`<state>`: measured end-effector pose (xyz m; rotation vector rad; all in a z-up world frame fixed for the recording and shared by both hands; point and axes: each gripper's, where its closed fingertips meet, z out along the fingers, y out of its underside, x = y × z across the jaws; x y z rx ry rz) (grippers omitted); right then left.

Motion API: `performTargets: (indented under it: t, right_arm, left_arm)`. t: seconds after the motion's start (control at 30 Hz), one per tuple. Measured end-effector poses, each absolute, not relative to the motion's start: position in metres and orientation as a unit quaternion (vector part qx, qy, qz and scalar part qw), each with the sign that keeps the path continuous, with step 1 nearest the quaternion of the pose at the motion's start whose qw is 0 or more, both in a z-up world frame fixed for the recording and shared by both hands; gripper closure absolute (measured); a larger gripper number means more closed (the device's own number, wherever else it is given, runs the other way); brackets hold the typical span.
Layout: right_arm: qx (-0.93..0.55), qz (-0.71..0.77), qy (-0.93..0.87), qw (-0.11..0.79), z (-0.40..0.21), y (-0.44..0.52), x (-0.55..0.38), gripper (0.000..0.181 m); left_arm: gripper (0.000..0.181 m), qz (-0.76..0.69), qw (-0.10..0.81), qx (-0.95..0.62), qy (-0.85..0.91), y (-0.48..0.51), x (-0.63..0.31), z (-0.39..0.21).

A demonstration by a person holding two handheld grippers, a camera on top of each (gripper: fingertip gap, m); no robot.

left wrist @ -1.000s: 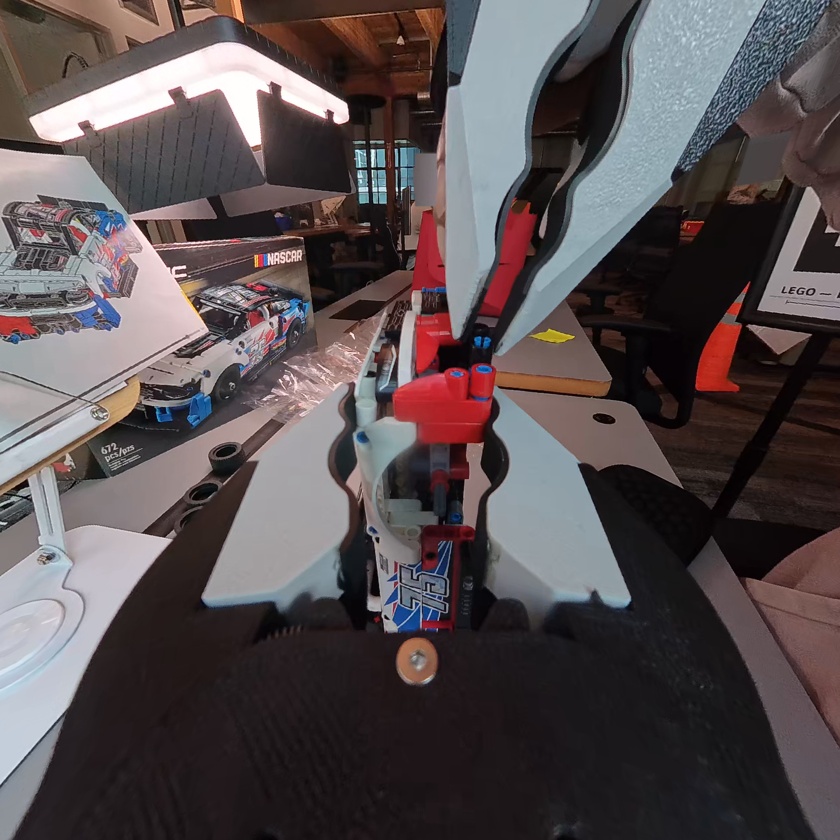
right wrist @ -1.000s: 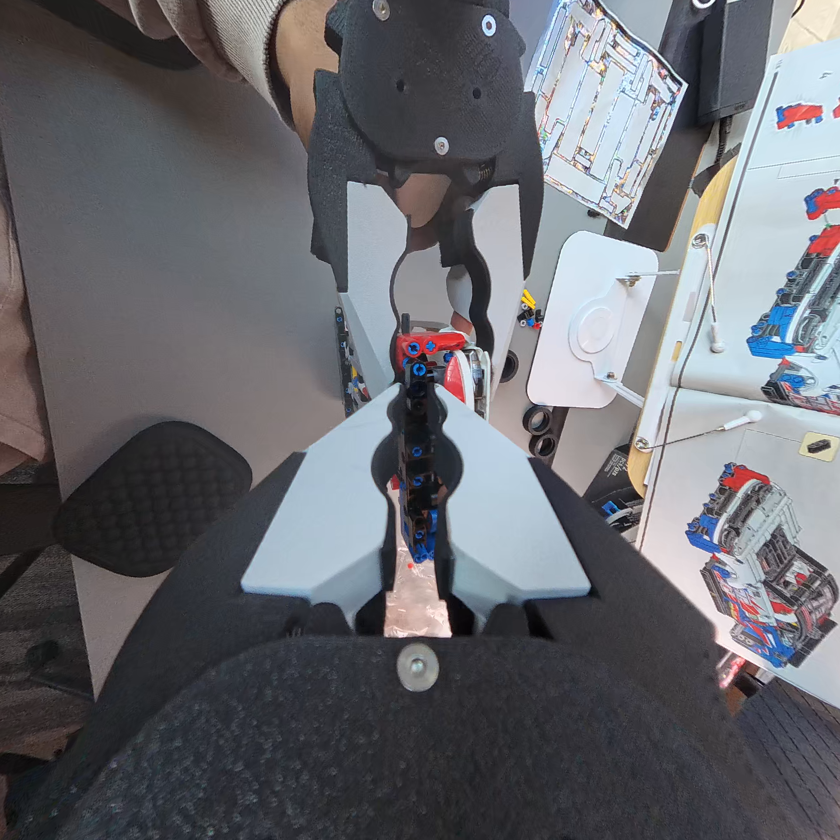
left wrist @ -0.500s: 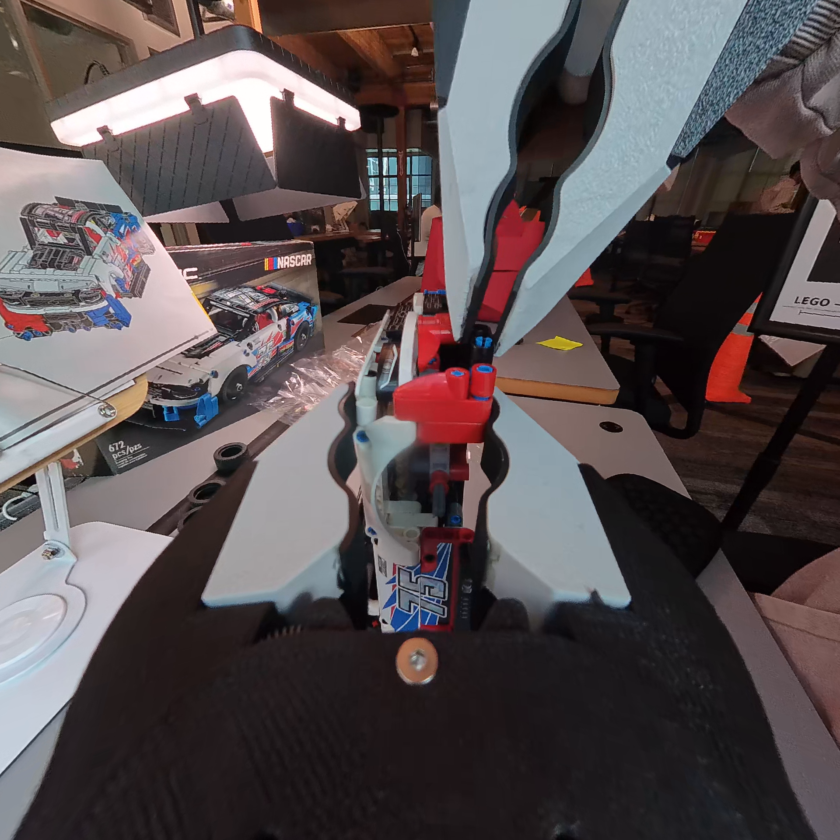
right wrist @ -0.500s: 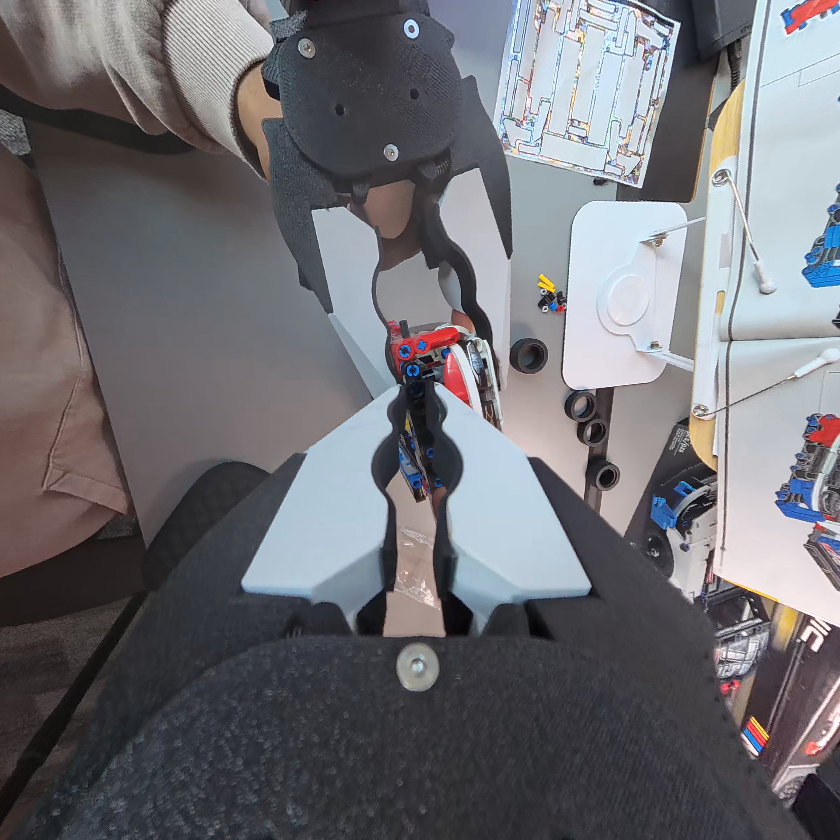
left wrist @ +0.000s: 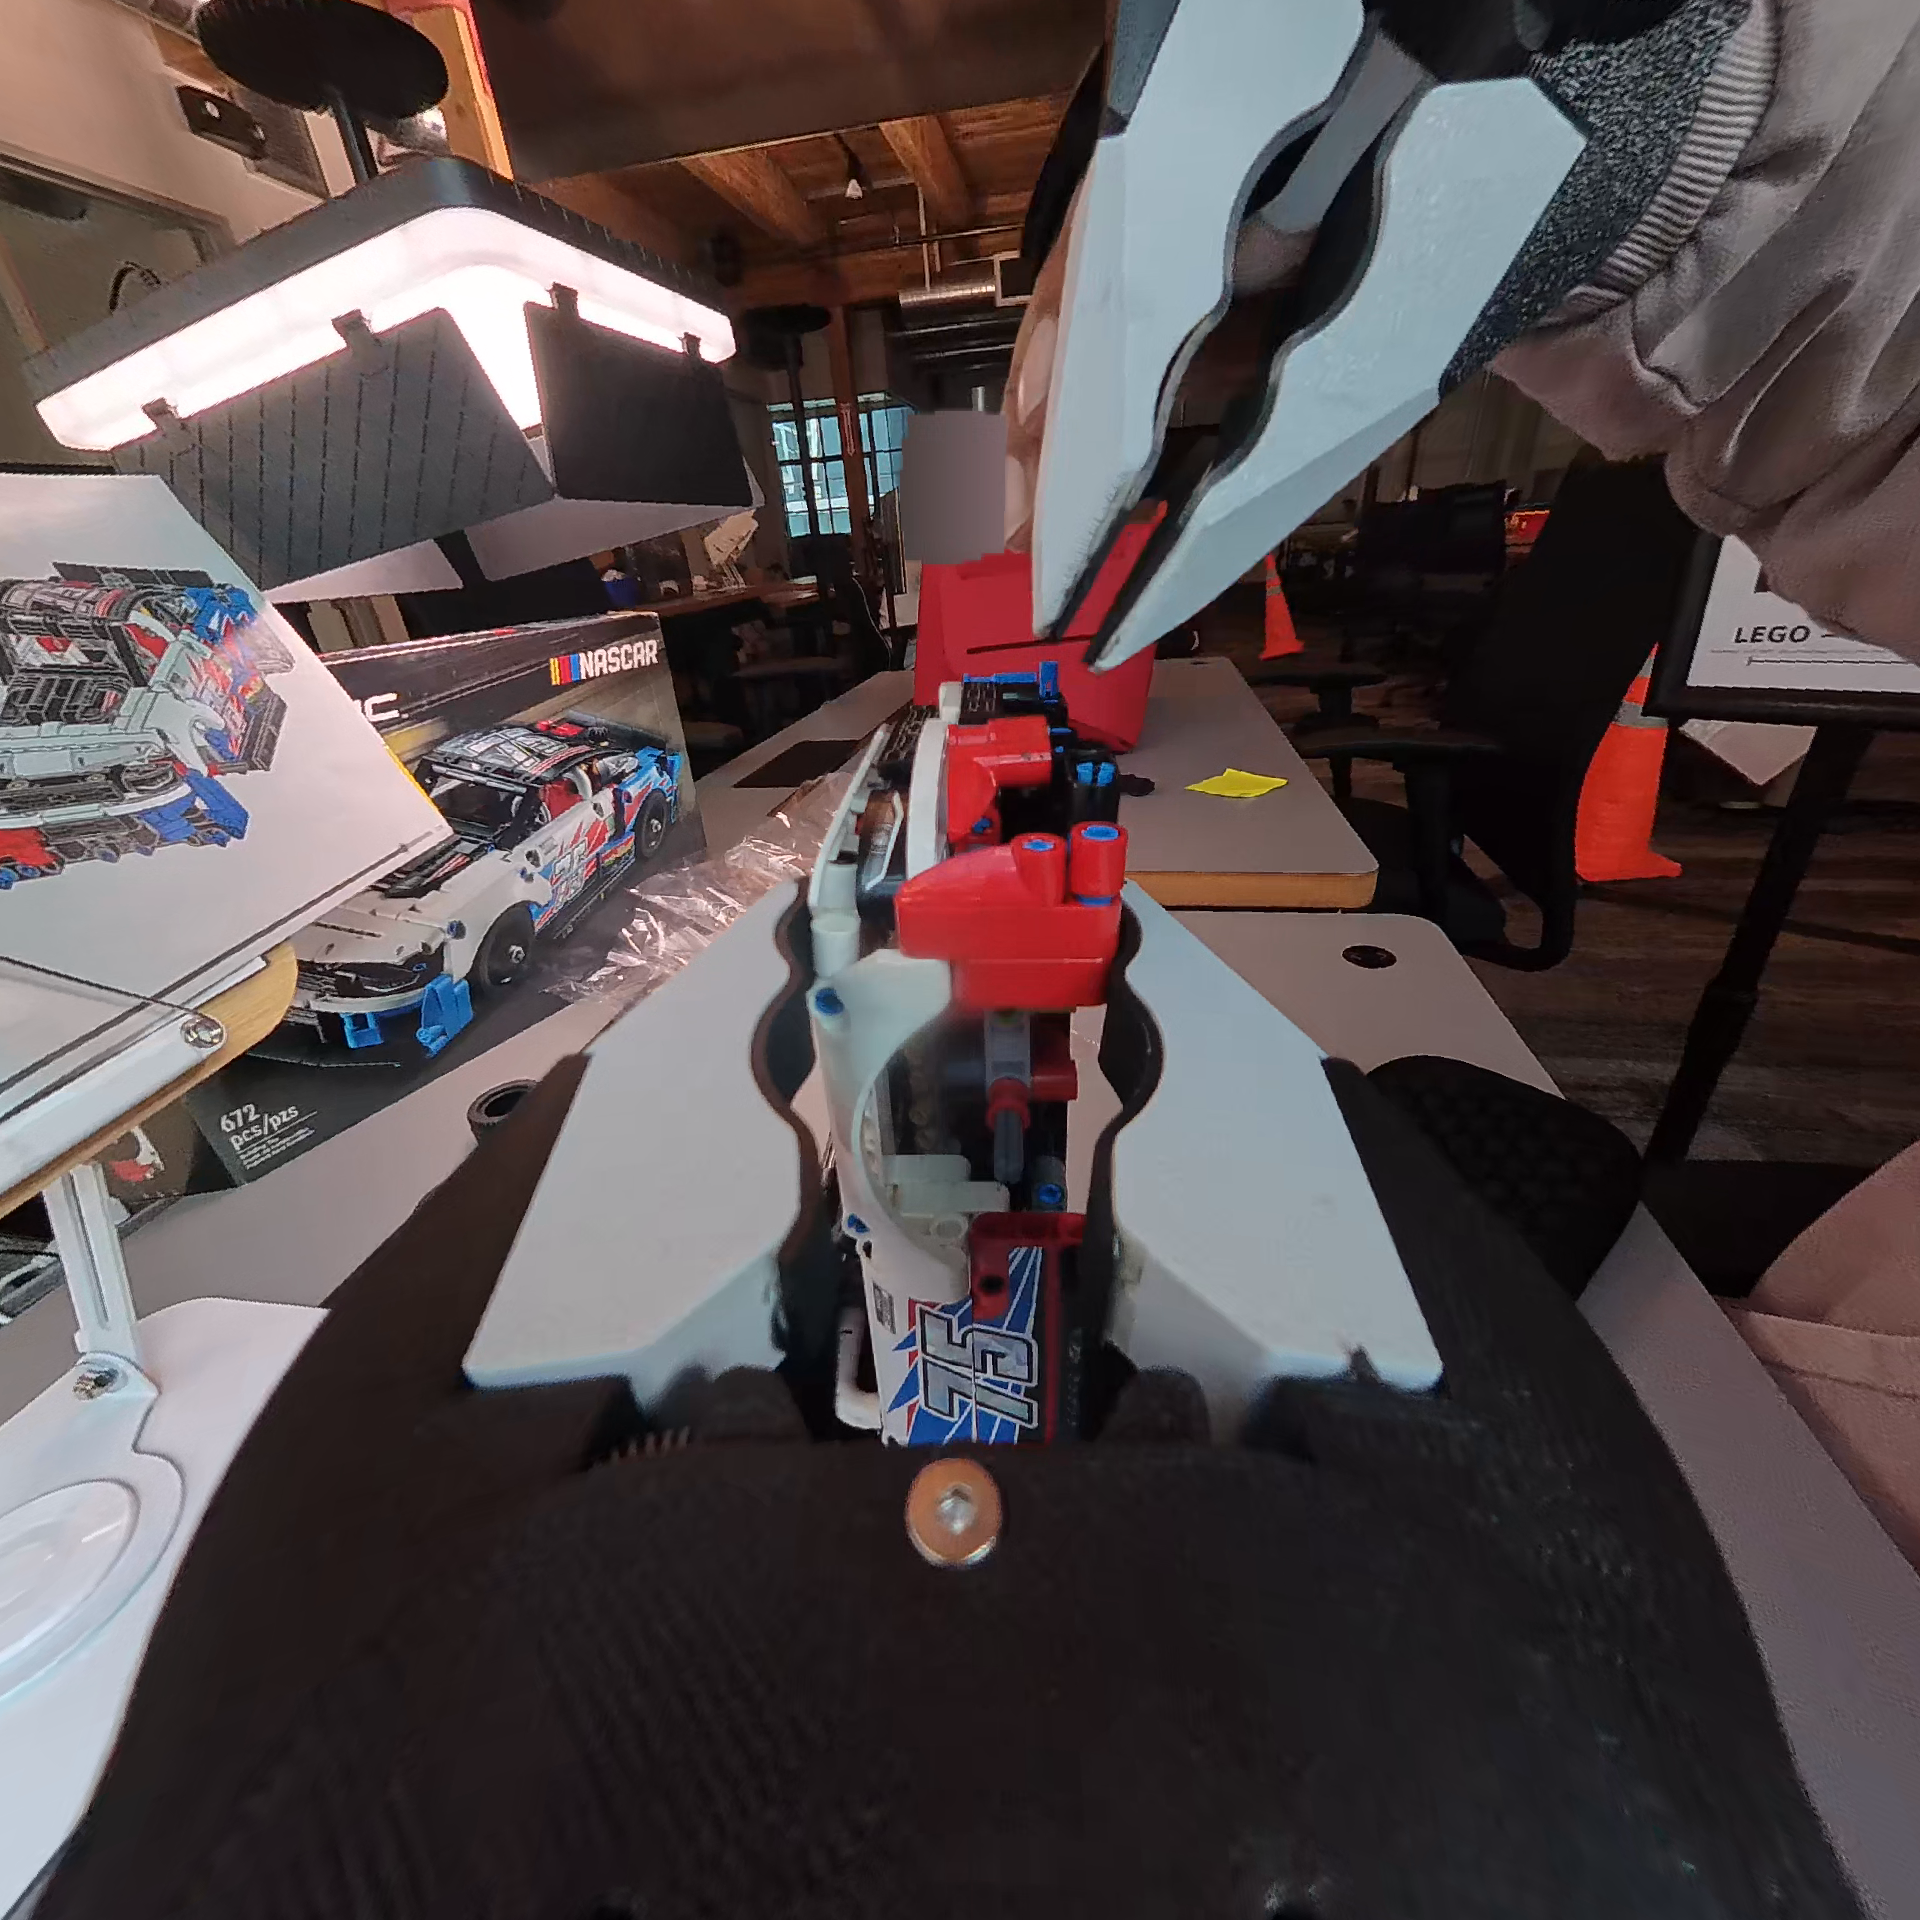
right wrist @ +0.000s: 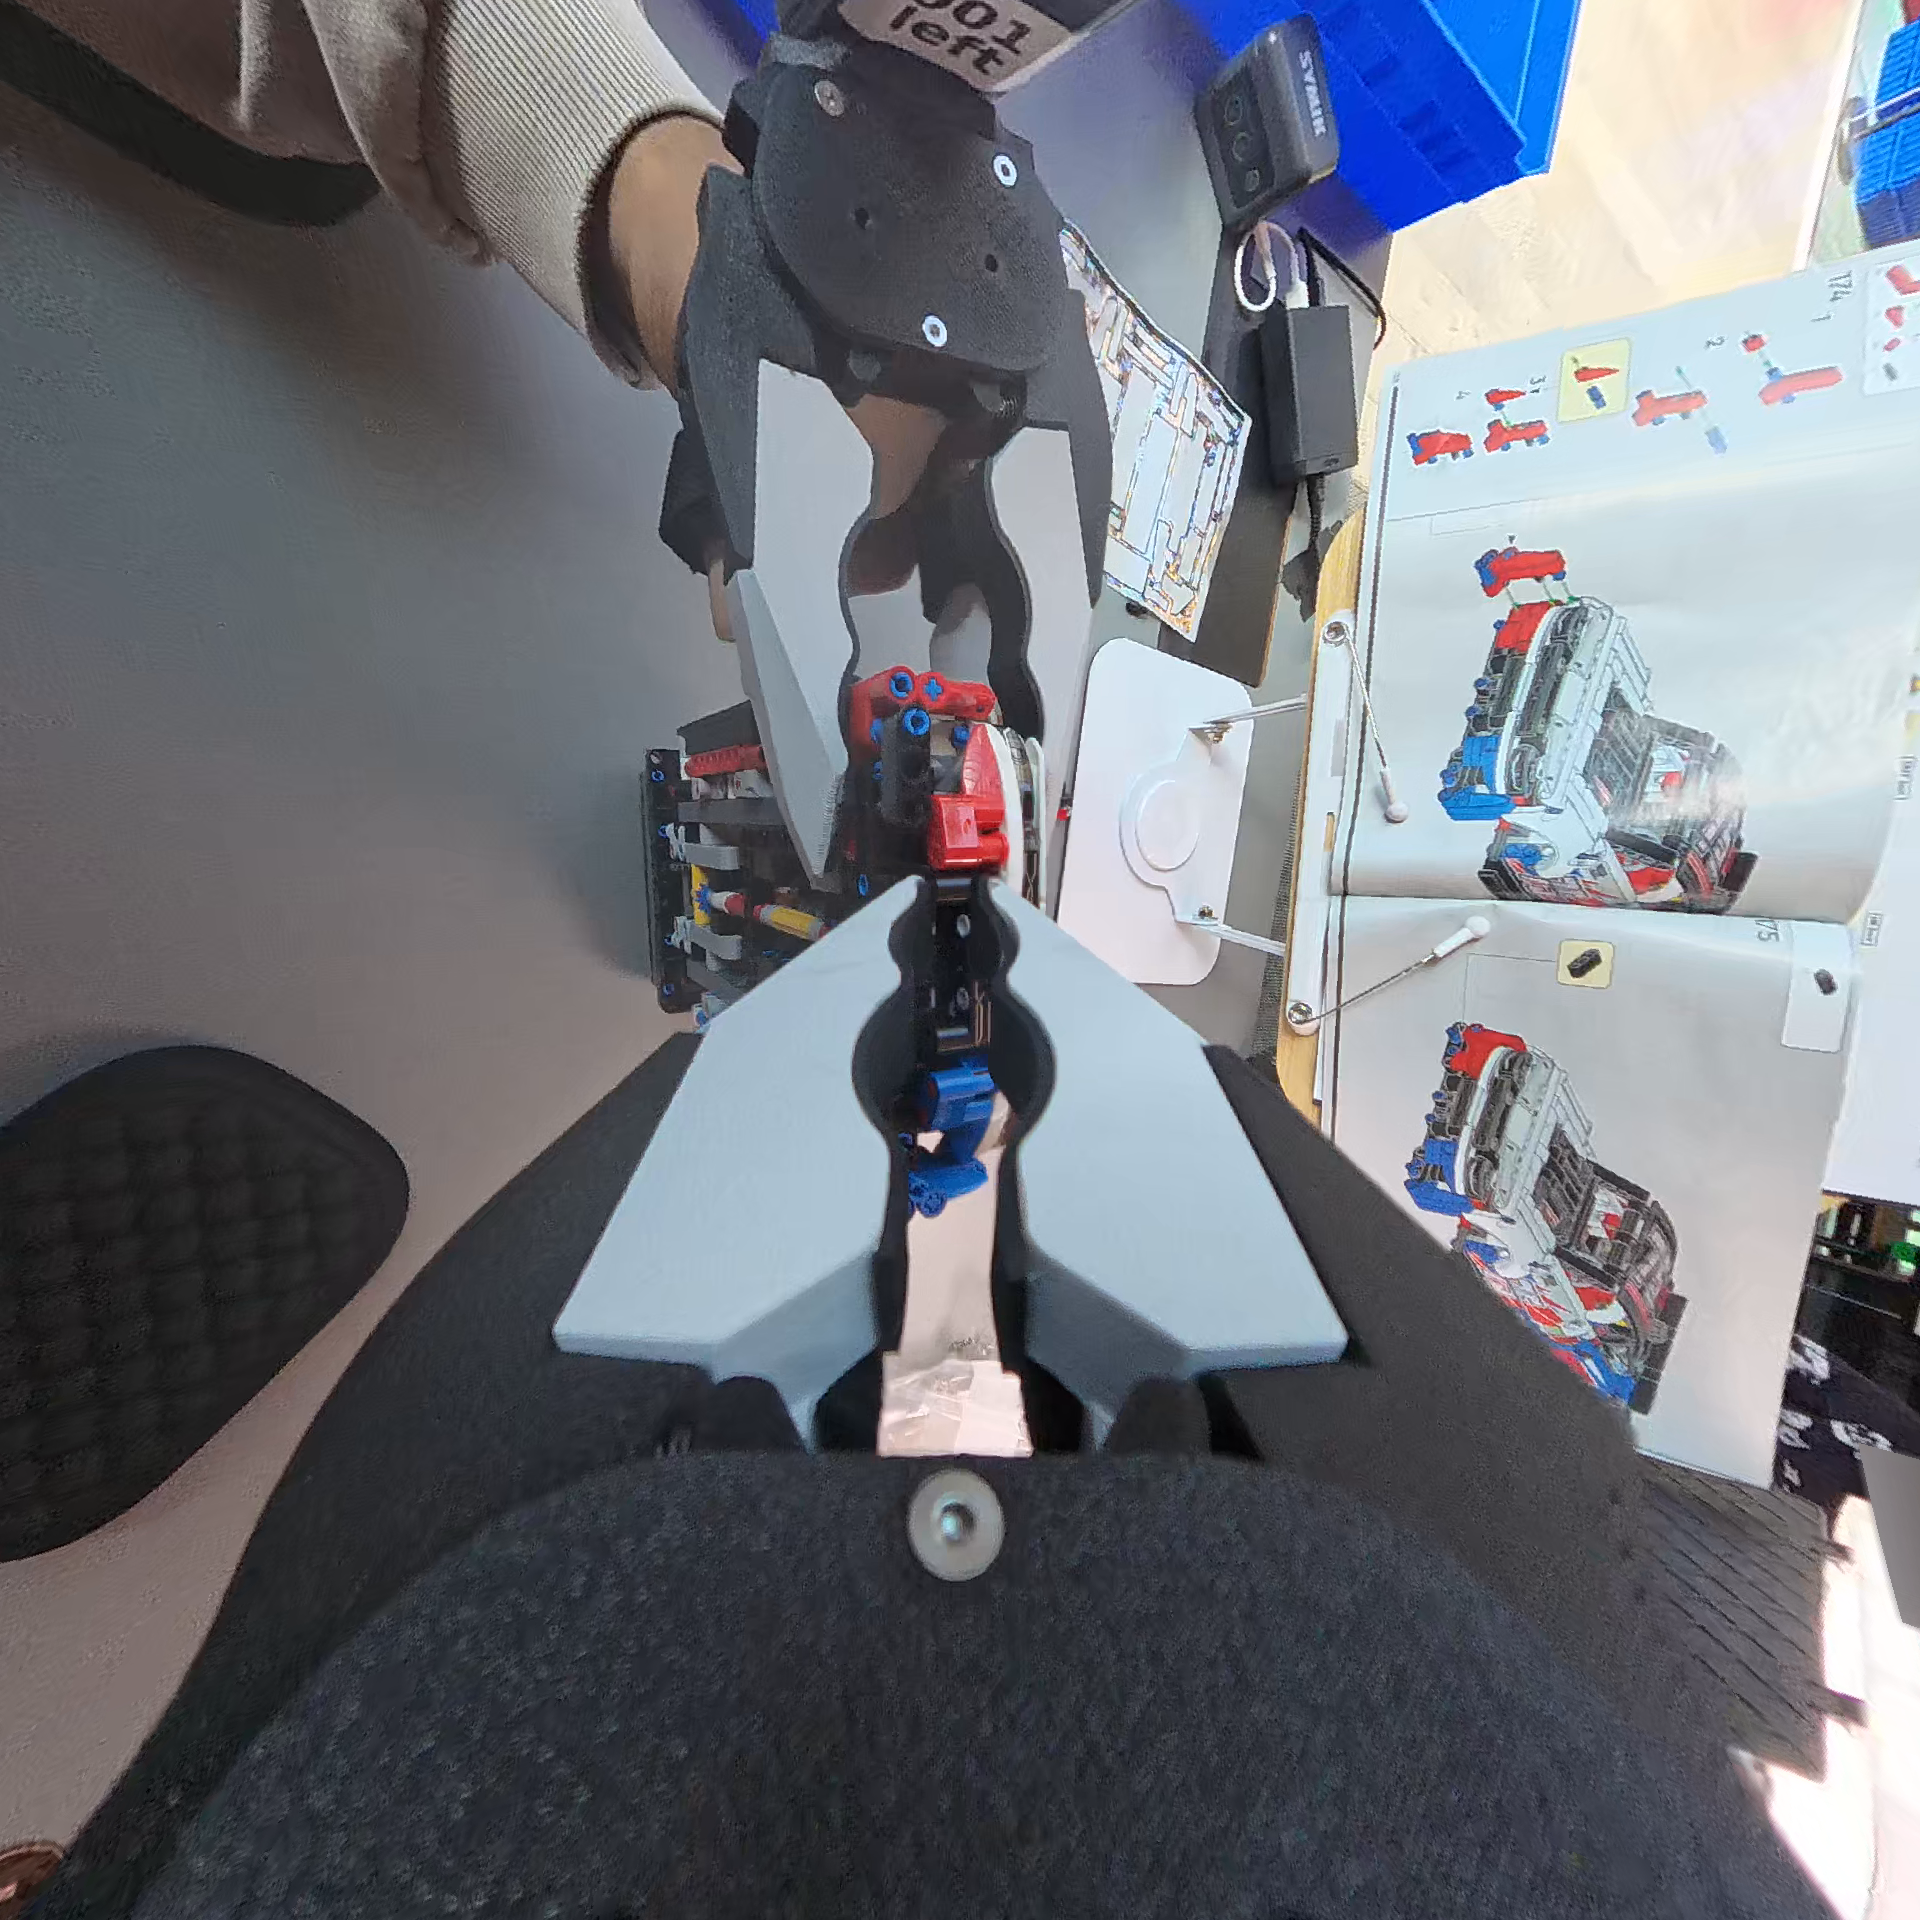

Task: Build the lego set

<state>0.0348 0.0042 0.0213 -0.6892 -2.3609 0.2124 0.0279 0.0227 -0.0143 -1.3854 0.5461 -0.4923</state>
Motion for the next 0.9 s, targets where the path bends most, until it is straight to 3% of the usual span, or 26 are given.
performTargets:
  t: [0.23, 0.53, 0.7, 0.9]
  right_arm:
    - [-0.293, 0.125, -0.909, 0.270, 0.011, 0.009, 0.026, 0.152]
    - [-0.373, 0.207, -0.894, 0.137, 0.000, 0.004, 0.021, 0.155]
    - [-0.385, 0.209, -0.885, 0.157, 0.000, 0.006, 0.022, 0.155]
    - [-0.308, 0.157, -0.896, 0.280, 0.016, 0.002, 0.026, 0.156]
  left_arm:
    - [0.129, -0.212, 0.712, -0.617, 0.259, 0.020, 0.031, -0.014]
    - [0.129, -0.194, 0.716, -0.613, 0.271, 0.018, 0.033, -0.015]
    - [0.129, -0.189, 0.716, -0.615, 0.271, 0.018, 0.033, -0.015]
    - [0.129, -0.202, 0.721, -0.614, 0.251, 0.021, 0.029, -0.014]
